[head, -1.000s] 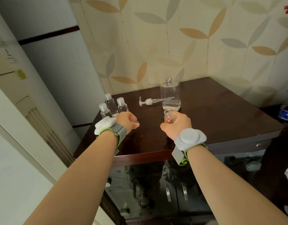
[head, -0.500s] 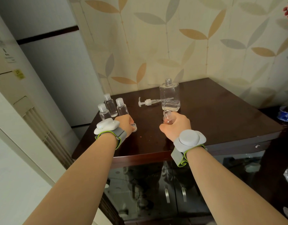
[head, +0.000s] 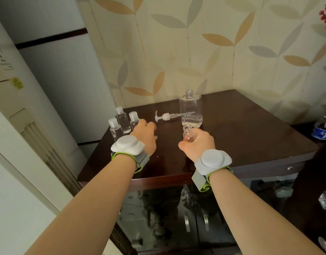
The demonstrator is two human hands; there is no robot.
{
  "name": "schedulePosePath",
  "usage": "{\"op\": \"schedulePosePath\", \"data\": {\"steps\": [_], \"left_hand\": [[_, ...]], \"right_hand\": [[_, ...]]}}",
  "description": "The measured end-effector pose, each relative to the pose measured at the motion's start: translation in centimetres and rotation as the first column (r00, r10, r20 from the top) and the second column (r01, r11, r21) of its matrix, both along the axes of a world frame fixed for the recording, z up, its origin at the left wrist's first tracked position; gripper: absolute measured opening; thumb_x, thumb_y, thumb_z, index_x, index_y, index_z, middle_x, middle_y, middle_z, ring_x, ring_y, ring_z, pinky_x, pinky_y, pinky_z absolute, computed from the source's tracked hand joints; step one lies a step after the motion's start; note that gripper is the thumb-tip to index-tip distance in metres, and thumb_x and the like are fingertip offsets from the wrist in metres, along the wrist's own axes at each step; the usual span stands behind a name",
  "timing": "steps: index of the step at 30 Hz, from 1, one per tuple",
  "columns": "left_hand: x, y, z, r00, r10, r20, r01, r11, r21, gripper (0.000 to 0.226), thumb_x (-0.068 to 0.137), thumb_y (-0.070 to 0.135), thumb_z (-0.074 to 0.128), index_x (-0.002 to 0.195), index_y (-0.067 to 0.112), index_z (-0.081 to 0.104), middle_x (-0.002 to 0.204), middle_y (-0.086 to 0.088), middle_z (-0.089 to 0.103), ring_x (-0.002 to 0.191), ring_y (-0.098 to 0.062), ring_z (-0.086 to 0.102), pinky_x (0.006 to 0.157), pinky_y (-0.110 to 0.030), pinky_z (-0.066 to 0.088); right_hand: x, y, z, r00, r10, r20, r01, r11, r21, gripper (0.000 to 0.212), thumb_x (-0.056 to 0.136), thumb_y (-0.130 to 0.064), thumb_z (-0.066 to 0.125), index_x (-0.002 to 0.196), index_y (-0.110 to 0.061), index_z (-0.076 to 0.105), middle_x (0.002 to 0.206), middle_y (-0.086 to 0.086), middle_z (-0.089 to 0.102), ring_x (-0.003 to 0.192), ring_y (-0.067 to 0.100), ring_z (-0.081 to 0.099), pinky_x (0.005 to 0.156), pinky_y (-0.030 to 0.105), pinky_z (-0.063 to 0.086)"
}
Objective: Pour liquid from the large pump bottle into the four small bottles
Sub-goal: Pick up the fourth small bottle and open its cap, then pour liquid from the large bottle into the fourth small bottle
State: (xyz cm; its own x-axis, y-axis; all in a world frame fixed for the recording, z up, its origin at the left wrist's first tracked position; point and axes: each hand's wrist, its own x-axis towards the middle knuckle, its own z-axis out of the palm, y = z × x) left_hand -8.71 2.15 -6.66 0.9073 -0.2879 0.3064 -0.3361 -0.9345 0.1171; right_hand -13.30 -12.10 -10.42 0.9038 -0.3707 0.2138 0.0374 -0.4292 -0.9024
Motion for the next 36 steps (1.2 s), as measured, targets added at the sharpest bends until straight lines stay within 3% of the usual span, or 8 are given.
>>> {"op": "schedulePosePath", "data": {"steps": [4, 8, 14, 21, 24, 26, 31, 36], "left_hand": [[-2.1, -2.8, 1.6, 0.980, -0.163, 0.113, 0.196, 0.876, -0.441, 0.024, 0.091, 0.025, 0.051, 0.105, 0.009, 0.062, 0.102, -0.008, 0.058, 0.087, -0.017, 0.052, 0.071, -0.017, 0.033], [-3.3, -4.7, 1.8, 0.912, -0.343, -0.227, 0.089, 0.703, -0.705, 0.041, 0.082, 0.040, 0.061, 0.113, 0.013, 0.057, 0.100, 0.004, 0.059, 0.087, -0.008, 0.053, 0.076, -0.014, 0.042], [-3.5, -5.5, -0.5, 0.845, -0.429, -0.320, 0.001, 0.600, -0.800, 0.030, 0.076, 0.023, 0.071, 0.103, 0.016, 0.059, 0.093, 0.006, 0.060, 0.089, -0.011, 0.058, 0.082, -0.022, 0.048], [-1.4, -6.3, 0.3, 0.953, -0.269, -0.138, 0.032, 0.544, -0.839, 0.020, 0.082, 0.031, 0.063, 0.081, 0.014, 0.053, 0.083, -0.009, 0.063, 0.079, -0.024, 0.057, 0.077, -0.038, 0.046], [0.0, -6.1, 1.1, 0.981, -0.190, 0.034, 0.126, 0.497, -0.858, 0.021, 0.080, 0.029, 0.066, 0.076, 0.021, 0.046, 0.076, -0.003, 0.062, 0.065, -0.006, 0.060, 0.066, -0.024, 0.050], [1.1, -6.1, 1.6, 0.982, -0.154, 0.114, 0.178, 0.512, -0.841, 0.030, 0.078, 0.027, 0.068, 0.069, 0.025, 0.040, 0.068, 0.006, 0.053, 0.048, 0.003, 0.053, 0.044, -0.008, 0.038], [4.1, -6.3, 1.9, 0.974, -0.078, 0.212, 0.207, 0.686, -0.698, 0.027, 0.077, 0.037, 0.066, 0.074, 0.028, 0.041, 0.058, 0.014, 0.048, 0.056, 0.001, 0.046, 0.051, -0.014, 0.032], [6.2, -7.4, 1.1, 0.979, -0.065, 0.191, 0.164, 0.809, -0.565, 0.027, 0.075, 0.051, 0.060, 0.074, 0.028, 0.046, 0.054, 0.016, 0.049, 0.058, -0.007, 0.052, 0.052, -0.023, 0.036]], "right_hand": [[0.1, -0.2, -0.1, 1.000, -0.005, -0.015, 0.005, 0.999, 0.042, 0.014, 0.071, -0.015, 0.065, 0.076, -0.024, 0.055, 0.066, -0.014, 0.052, 0.060, 0.000, 0.047, 0.046, 0.016, 0.030], [0.4, -0.3, 0.2, 1.000, 0.000, -0.020, -0.003, 0.994, -0.107, 0.008, 0.075, -0.019, 0.060, 0.082, -0.015, 0.058, 0.072, -0.001, 0.061, 0.062, 0.014, 0.053, 0.046, 0.018, 0.032], [0.6, -0.7, -0.1, 0.998, 0.051, -0.034, -0.054, 0.993, -0.107, 0.021, 0.081, -0.023, 0.059, 0.099, -0.013, 0.057, 0.078, -0.007, 0.055, 0.060, 0.002, 0.046, 0.044, 0.007, 0.036], [2.3, -2.2, 3.8, 0.911, 0.362, -0.197, -0.381, 0.922, -0.073, 0.031, 0.069, -0.015, 0.068, 0.095, -0.001, 0.062, 0.066, 0.004, 0.056, 0.066, 0.020, 0.053, 0.062, 0.032, 0.040], [3.0, -4.3, 5.9, 0.936, 0.301, -0.184, -0.325, 0.939, -0.115, 0.040, 0.058, -0.025, 0.076, 0.089, -0.003, 0.063, 0.088, 0.015, 0.068, 0.084, 0.023, 0.063, 0.085, 0.044, 0.047], [4.1, -5.9, 6.5, 0.962, 0.159, -0.221, -0.212, 0.946, -0.244, 0.042, 0.059, -0.035, 0.078, 0.082, -0.003, 0.061, 0.103, 0.021, 0.066, 0.098, 0.030, 0.061, 0.092, 0.044, 0.044], [7.7, -8.9, 5.9, 0.945, -0.075, -0.319, -0.037, 0.943, -0.330, 0.085, 0.064, -0.050, 0.075, 0.124, 0.000, 0.040, 0.117, 0.014, 0.056, 0.107, 0.028, 0.053, 0.085, 0.031, 0.042], [10.6, -9.2, 5.3, 0.957, -0.003, -0.290, -0.081, 0.958, -0.274, 0.101, 0.059, -0.053, 0.077, 0.136, -0.010, 0.026, 0.123, 0.009, 0.051, 0.109, 0.027, 0.053, 0.095, 0.038, 0.042]]}}
